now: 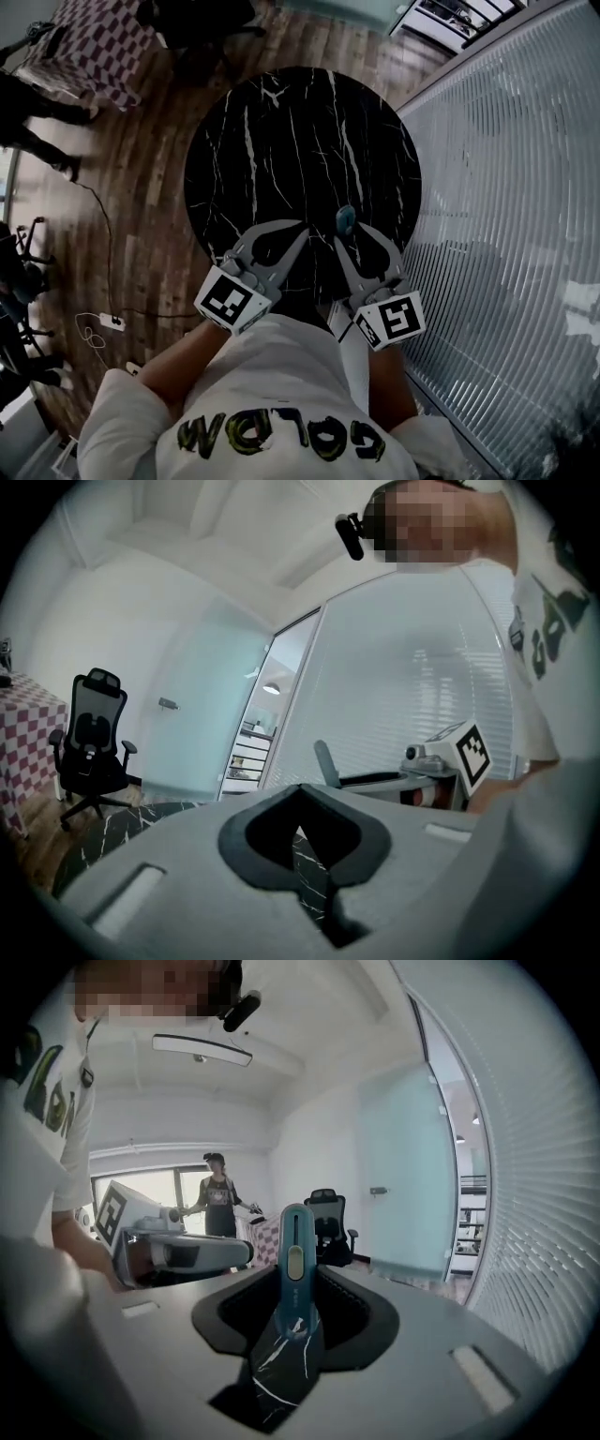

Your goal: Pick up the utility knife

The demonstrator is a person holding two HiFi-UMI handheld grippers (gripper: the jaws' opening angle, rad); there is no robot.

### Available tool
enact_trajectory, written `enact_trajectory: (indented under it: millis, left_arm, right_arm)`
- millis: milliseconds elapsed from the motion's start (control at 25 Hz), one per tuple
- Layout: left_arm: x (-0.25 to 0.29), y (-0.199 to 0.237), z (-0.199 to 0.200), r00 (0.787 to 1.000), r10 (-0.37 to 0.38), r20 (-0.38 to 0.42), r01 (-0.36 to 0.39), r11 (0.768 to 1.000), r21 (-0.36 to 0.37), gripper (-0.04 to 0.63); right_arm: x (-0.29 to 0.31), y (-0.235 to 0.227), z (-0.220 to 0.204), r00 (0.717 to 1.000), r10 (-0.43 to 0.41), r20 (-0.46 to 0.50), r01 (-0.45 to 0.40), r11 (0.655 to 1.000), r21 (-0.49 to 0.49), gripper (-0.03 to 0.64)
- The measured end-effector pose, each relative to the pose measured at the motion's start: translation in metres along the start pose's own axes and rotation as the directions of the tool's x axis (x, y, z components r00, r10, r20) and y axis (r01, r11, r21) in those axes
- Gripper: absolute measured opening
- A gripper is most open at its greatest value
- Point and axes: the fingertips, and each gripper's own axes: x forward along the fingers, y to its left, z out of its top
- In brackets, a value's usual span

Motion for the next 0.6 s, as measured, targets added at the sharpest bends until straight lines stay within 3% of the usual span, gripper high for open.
enact_trajectory:
  millis: [280,600]
  left_arm:
    - [-0.022,-0.028,0.040,0.998,-0.016,0.063,0.015,1.000,0.021,0.003]
    - [-0.036,-0.051,0.066,0.991,-0.037,0.131,0.031,0.998,0.049,0.003]
  right_arm:
    - [-0.032,0.020,0.047,0.987,-0.027,0.157,0.025,1.000,0.012,0.130]
    - [-0.058,0.022,0.069,0.962,-0.049,0.270,0.057,0.998,-0.019,0.130]
